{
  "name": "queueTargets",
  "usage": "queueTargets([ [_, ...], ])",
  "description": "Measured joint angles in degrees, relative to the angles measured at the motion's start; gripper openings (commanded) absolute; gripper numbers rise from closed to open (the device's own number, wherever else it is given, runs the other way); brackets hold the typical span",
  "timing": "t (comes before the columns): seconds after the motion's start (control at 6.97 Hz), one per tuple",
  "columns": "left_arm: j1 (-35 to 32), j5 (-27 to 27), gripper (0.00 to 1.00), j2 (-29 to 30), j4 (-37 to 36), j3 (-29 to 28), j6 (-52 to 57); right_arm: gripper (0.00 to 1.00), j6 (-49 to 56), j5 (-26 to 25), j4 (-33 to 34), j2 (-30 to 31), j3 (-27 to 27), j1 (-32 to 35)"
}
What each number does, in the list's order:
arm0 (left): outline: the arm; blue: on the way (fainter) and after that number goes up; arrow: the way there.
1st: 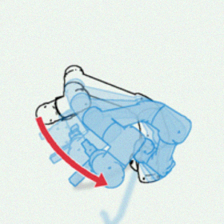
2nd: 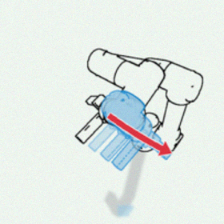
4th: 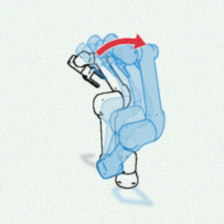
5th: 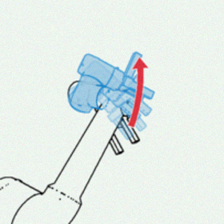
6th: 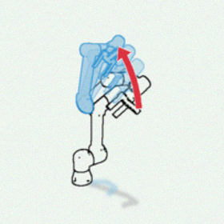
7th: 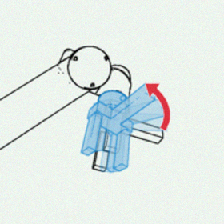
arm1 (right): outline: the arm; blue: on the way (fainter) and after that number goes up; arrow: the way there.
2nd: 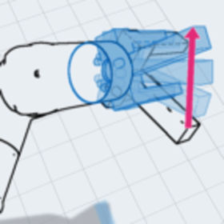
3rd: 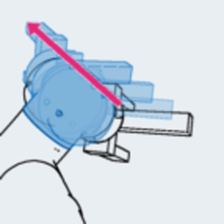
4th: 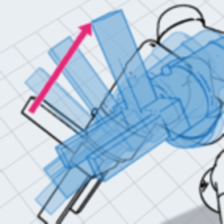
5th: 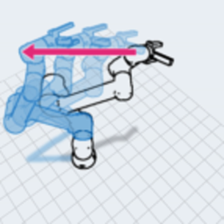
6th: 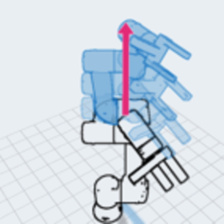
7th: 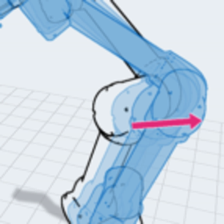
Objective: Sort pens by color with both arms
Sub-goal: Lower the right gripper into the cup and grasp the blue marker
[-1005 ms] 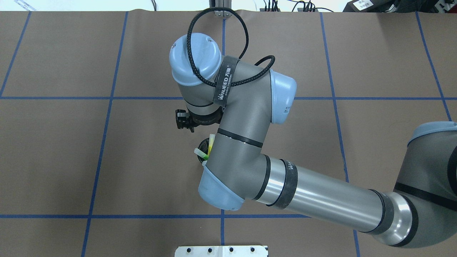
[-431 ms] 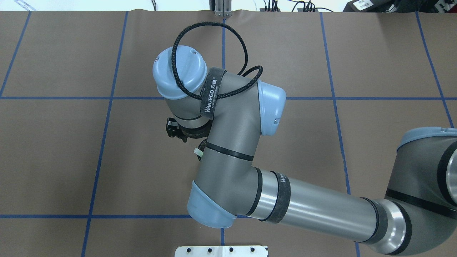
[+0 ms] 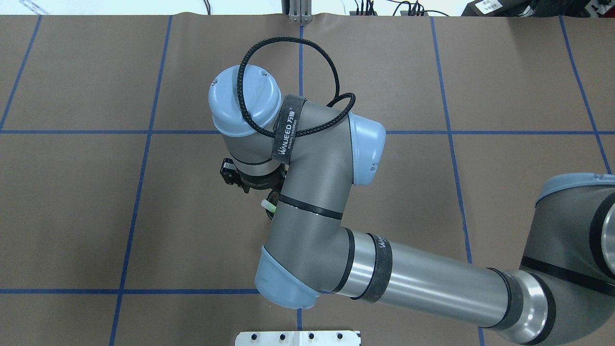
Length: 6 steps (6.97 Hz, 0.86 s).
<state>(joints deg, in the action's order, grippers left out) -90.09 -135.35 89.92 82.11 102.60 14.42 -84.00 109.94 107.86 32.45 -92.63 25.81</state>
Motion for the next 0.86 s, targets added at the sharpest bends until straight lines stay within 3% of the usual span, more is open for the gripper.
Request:
queueTargets([
  [0.29, 0.0, 0.0, 0.99, 0.0, 0.0, 0.1, 0.0, 0.81, -5.6, 2.5, -0.6, 0.5, 0.3, -0.4],
  [0.86, 0.0, 0.2, 0.99, 0.3, 0.1, 0.1, 0.0, 0.78, -15.7, 2.8, -0.6, 2.1, 0.4, -0.8],
])
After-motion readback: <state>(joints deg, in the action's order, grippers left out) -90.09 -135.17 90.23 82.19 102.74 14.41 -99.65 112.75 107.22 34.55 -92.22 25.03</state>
